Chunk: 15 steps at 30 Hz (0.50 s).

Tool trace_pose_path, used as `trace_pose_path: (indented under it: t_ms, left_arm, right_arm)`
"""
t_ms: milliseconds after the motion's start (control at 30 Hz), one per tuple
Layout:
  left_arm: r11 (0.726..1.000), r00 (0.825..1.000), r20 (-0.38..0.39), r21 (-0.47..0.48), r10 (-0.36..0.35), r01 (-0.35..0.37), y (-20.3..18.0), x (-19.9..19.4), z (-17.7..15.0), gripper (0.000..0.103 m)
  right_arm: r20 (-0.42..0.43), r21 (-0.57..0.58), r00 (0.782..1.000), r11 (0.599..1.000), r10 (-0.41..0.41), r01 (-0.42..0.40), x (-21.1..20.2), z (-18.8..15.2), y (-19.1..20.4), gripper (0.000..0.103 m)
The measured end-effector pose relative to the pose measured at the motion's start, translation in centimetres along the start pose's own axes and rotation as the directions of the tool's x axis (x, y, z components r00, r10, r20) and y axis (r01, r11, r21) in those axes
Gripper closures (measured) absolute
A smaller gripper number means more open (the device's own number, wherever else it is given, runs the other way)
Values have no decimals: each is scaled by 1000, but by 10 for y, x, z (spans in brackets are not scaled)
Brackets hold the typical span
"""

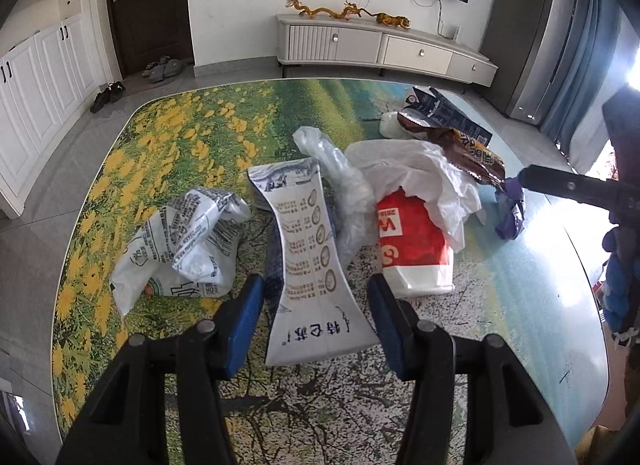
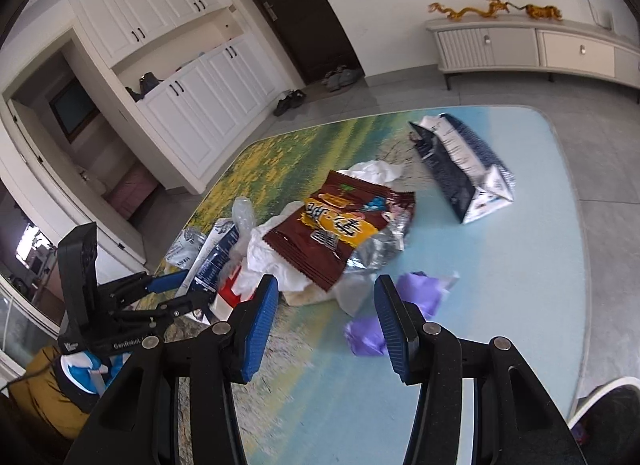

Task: Collect trash
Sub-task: 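Grasp the white printed paper packet with the left tool while the right tool grasps the brown snack bag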

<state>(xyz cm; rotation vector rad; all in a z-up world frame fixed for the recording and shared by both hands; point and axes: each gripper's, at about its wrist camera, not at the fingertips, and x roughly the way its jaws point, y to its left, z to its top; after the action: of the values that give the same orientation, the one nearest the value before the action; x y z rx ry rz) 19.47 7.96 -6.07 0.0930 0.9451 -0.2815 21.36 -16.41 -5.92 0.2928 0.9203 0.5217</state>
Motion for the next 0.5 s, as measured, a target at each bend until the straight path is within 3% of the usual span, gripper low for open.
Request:
trace_pose_path:
  t_ms: [333,500]
  left_arm:
    - [1000,1000,10,-4,-16,16,3,-2,-1,55]
    - [1000,1000,5,4,-13,13,1,-2,-1,57]
  right_arm:
    - [-9,129,999,991,40,-38,28,20,-23,54]
    - [-30,155,997,985,75,-70,39,24,-28,65]
